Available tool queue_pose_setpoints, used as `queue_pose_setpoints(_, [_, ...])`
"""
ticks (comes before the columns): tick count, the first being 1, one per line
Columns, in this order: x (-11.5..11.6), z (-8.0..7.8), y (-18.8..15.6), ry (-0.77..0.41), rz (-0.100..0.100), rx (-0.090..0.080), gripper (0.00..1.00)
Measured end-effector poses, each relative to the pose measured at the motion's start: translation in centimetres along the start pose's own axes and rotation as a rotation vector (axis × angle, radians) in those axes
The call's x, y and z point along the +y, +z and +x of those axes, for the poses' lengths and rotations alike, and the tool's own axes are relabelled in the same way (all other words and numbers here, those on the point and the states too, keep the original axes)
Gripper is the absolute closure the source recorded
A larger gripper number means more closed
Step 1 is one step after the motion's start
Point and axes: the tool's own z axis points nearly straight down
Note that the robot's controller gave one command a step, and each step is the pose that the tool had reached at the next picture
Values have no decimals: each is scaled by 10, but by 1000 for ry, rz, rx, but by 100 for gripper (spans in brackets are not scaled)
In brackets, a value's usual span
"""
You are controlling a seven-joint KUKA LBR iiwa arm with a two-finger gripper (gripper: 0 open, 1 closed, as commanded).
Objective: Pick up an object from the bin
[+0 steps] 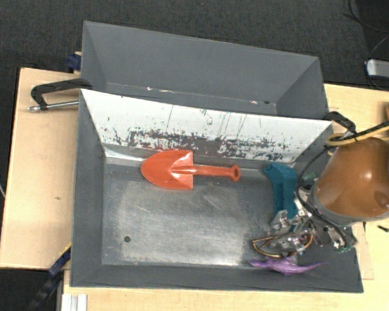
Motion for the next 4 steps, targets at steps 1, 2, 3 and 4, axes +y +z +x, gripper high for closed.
queue_pose_setpoints(1, [0,0,0,0,0,0,100])
queue_pose_setpoints(2, [-12,-40,-4,-46,-6,10,100])
queue_pose_setpoints(3, [-25,-62,-31,-44,-3,2,100])
queue_pose_setpoints(4, [-8,-50,-39,120,-3,5,100])
